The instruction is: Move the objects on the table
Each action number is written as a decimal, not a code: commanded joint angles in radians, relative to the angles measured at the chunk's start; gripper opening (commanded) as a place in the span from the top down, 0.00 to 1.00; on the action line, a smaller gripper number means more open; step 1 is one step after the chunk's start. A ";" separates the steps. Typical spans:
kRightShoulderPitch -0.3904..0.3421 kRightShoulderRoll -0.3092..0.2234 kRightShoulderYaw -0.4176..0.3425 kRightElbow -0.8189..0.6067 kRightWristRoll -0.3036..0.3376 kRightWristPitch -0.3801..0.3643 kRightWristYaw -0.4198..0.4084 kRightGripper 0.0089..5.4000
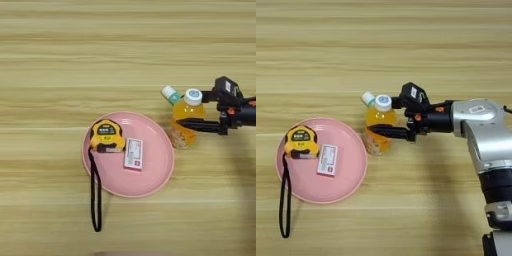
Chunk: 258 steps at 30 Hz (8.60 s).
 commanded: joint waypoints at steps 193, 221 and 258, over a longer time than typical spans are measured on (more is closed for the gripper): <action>-0.124 0.069 -0.019 -0.905 0.248 0.822 -0.491 0.26; -0.325 -0.148 -0.159 -0.199 0.095 0.501 -0.499 0.26; -0.421 0.001 -0.004 0.583 -0.204 0.126 -0.528 0.26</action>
